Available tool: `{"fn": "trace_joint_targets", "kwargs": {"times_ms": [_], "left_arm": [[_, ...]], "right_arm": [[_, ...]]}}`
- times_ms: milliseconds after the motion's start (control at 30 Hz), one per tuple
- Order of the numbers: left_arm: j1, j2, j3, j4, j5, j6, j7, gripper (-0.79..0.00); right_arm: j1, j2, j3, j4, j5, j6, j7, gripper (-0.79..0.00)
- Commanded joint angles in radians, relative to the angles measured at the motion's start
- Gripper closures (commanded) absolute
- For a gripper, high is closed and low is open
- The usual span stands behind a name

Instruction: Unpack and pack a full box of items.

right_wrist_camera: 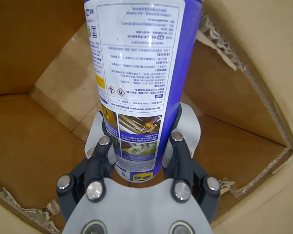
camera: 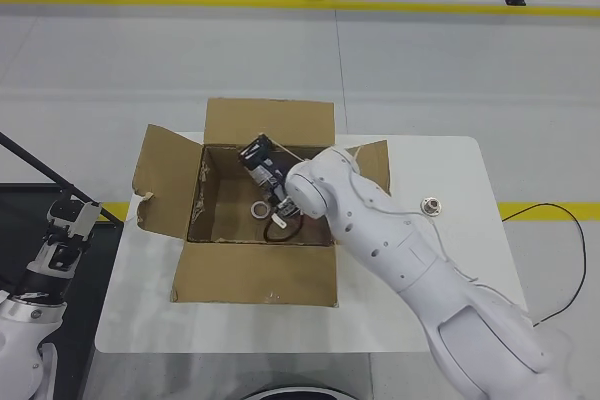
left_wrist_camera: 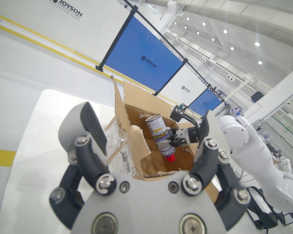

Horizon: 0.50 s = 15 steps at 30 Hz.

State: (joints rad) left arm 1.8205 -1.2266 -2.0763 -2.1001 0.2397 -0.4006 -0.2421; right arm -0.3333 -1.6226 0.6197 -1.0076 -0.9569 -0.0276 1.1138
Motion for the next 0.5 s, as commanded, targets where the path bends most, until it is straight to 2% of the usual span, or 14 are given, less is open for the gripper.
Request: {"fn": "trace_joint_targets", "kwargs": {"times_ms": [0, 467], "left_arm": [[0.000, 0.000, 0.000, 0.000, 0.000, 0.000, 0.000, -0.785], [0.000, 0.000, 0.000, 0.000, 0.000, 0.000, 0.000, -0.785]], "right_arm": [[0.004, -0.009, -0.014, 0.022, -0.005, -0.005, 0.004, 0.000], [0.028, -0.083, -0.086, 0.206, -0.015, -0.009, -0.008, 0.000]]}}
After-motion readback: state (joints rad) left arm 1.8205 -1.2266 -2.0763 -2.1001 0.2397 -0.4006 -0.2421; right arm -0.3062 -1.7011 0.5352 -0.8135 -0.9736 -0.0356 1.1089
